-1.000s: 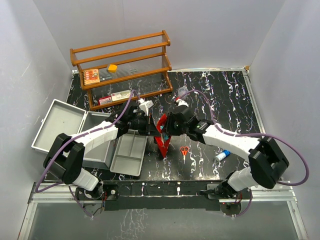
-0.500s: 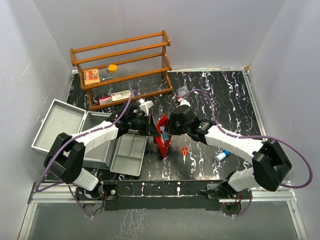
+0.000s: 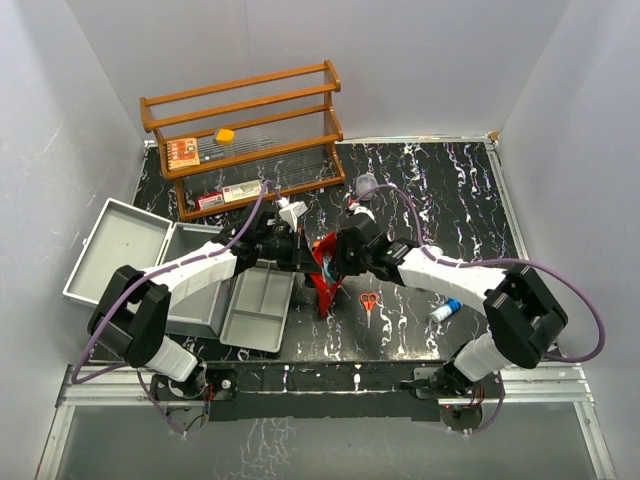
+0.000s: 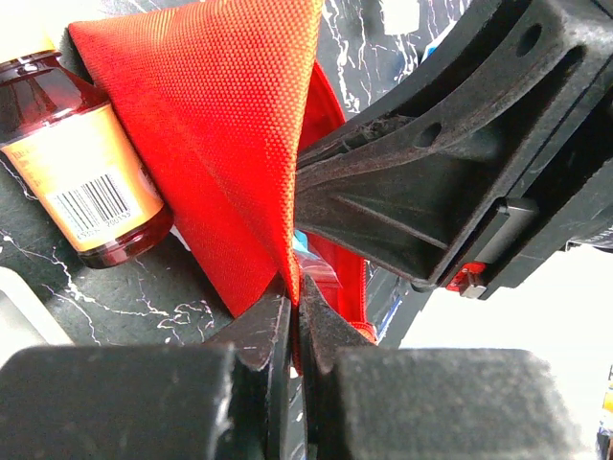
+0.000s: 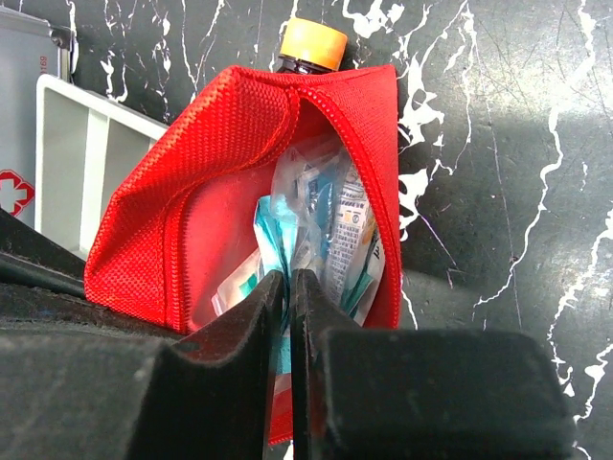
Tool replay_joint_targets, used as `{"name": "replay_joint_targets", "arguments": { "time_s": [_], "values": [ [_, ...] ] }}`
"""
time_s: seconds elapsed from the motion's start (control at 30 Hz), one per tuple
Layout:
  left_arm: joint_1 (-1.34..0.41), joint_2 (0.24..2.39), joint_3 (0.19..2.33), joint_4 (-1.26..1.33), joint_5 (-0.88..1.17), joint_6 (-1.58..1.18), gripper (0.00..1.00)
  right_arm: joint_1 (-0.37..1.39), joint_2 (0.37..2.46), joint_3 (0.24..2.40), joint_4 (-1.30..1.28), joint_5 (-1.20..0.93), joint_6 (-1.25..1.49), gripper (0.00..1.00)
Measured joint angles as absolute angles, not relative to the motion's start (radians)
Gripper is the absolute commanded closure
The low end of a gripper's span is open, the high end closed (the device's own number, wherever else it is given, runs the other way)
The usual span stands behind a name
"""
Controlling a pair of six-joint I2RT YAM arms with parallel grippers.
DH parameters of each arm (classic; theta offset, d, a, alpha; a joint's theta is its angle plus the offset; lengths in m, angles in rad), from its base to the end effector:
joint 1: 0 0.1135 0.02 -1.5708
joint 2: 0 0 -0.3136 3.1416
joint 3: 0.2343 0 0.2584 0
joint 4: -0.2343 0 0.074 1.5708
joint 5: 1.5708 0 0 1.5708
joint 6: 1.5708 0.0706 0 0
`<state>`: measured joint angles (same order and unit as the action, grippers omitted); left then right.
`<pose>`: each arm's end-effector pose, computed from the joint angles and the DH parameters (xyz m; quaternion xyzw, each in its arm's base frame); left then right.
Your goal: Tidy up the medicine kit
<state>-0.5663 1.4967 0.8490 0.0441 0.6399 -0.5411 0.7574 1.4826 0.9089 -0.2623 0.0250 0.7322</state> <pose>0.2651 -0.2185 0.2483 0.1568 0.8385 -0.4689 0.2290 0.2432 0.2275 0.2326 -0.0073 0.9332 0.2349 0.2720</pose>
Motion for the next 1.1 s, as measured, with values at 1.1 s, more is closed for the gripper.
{"name": "replay_joint_targets", "arguments": {
  "time_s": [1.1],
  "values": [
    [-0.566,1.497,0.849,0.076,0.641,-0.562,1.0,0.758,1.223,0.788,-0.712,0.239,0.795,0.7]
  ]
}}
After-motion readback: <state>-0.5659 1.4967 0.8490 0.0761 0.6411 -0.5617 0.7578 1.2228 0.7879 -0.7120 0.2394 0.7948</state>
